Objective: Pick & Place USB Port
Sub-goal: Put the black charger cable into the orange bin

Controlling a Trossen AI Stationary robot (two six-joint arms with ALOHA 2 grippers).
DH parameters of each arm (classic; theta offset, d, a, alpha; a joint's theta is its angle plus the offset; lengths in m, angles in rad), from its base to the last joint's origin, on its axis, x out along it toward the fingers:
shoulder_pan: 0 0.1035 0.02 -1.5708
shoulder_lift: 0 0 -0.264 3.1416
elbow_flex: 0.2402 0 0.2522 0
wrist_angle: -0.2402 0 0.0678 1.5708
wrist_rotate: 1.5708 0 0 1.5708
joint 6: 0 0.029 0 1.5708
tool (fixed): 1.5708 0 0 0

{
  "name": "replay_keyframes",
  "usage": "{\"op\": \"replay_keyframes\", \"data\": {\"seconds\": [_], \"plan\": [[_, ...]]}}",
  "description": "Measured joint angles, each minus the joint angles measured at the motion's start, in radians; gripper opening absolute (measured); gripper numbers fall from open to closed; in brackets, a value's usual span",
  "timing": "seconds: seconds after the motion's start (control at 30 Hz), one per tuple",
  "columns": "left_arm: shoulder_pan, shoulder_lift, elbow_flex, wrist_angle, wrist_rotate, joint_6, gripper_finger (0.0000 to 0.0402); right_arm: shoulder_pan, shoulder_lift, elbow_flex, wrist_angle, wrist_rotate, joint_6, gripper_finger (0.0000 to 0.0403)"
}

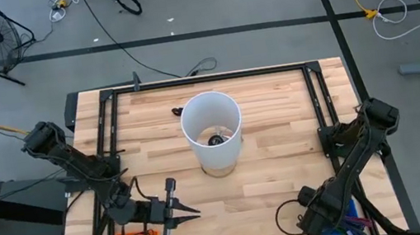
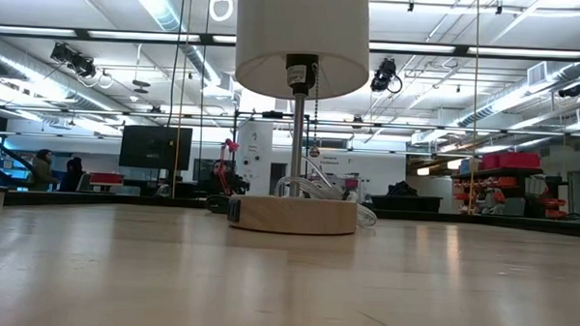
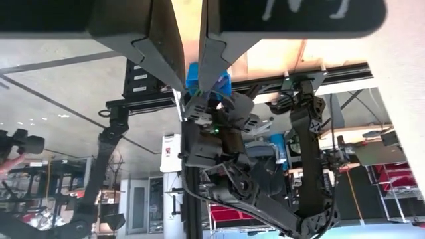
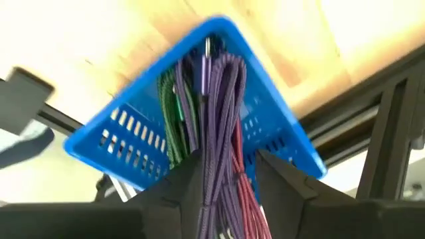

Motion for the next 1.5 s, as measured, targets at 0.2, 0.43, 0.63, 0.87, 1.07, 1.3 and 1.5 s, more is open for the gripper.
{"op": "replay_keyframes", "data": {"seconds": [0.2, 0.43, 0.63, 0.87, 1.07, 1.3, 1.5], "plan": [[-0.03, -0.002, 0.0, -0.01, -0.094, 0.044, 0.0048, 0.0, -0.045, 0.0, 0.005, 0.089, 0.042, 0.0137], [-0.127, -0.088, 0.0, -0.334, -0.738, 0.117, 0.0048, -0.002, -0.097, 0.0, 0.079, 0.364, 0.039, 0.0137], [-0.035, -0.193, 0.0, -0.969, -0.608, -0.42, 0.0048, -0.018, -0.128, 0.0, 0.21, 0.582, -0.05, 0.0137], [0.23, -0.227, 0.0, -1.491, -0.485, -0.789, 0.0048, -0.047, -0.13, 0.0, 0.322, 0.685, -0.192, 0.0137], [0.527, -0.229, -0.029, -1.434, -0.322, -0.576, 0.0048, -0.084, -0.13, 0.0, 0.356, 0.737, -0.308, 0.0137], [0.849, -0.229, -0.072, -1.288, -0.085, -0.348, 0.0048, -0.097, -0.13, 0.0, 0.387, 0.743, -0.369, 0.0137], [1.014, -0.169, -0.114, -1.029, 0.164, -0.136, 0.0033, -0.1, -0.13, 0.0, 0.397, 0.761, -0.389, 0.0137]]}}
